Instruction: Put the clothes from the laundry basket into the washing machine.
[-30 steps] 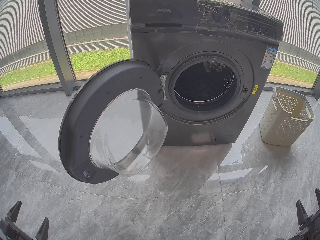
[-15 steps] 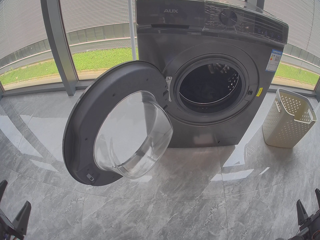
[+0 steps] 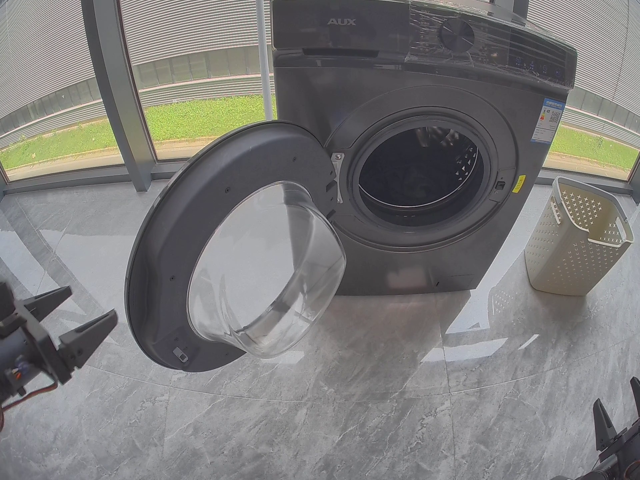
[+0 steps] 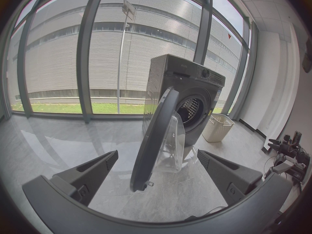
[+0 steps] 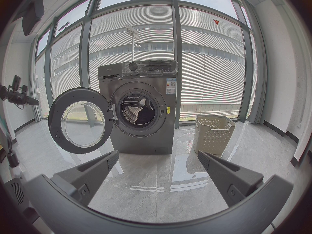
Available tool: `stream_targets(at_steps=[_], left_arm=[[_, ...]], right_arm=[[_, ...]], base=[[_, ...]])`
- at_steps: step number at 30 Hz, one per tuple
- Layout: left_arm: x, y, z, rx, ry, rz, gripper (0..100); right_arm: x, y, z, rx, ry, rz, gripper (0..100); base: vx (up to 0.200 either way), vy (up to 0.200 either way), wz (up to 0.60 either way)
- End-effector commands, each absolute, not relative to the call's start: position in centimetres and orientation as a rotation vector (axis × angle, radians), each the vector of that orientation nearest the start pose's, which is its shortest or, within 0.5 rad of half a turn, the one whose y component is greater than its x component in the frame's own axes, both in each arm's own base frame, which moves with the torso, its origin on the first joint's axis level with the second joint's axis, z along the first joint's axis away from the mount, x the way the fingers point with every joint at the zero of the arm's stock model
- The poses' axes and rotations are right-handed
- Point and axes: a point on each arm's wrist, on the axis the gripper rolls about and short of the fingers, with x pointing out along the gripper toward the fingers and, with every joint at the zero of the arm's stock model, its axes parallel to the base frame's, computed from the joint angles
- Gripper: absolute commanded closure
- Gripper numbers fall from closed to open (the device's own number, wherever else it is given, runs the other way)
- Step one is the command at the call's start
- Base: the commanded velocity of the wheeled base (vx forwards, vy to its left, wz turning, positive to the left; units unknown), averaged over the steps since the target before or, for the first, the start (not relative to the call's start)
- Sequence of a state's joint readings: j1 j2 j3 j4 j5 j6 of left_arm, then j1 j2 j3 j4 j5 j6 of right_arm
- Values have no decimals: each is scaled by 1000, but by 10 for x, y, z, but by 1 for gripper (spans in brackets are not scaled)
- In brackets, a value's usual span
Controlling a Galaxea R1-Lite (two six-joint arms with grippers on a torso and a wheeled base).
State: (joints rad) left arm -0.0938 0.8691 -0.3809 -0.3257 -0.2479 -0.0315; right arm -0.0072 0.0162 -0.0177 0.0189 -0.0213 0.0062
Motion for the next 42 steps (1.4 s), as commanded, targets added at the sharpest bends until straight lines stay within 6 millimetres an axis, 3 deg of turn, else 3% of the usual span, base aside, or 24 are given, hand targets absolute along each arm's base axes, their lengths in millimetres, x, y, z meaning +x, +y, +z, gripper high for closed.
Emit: stream_targets(at_steps=[1, 8, 13, 20, 25, 35, 42], left_arm=[[167, -26, 179, -74, 322, -433, 0], [193, -29, 177, -66, 341, -458, 0], [197, -37, 177, -61, 315, -513, 0], [175, -62, 173, -56, 316, -722, 0], [155, -68, 176, -66, 293, -797, 0], [118, -53, 183, -65, 193, -798, 0], [109, -33, 182, -44, 152, -644, 0]], right_arm=[[-23, 0, 76, 6, 14, -29, 0], [-23, 0, 76, 6, 14, -29, 0], [-23, 0, 76, 6, 14, -29, 0], [-23, 0, 76, 6, 14, -29, 0], [-23, 0, 76, 6, 14, -29, 0], [-23, 0, 76, 6, 11, -29, 0], [-23, 0, 76, 6, 14, -28, 0]], base=[[0, 0, 0], [0, 0, 0], [0, 0, 0], [0, 0, 0], [0, 0, 0], [0, 0, 0], [0, 0, 0]])
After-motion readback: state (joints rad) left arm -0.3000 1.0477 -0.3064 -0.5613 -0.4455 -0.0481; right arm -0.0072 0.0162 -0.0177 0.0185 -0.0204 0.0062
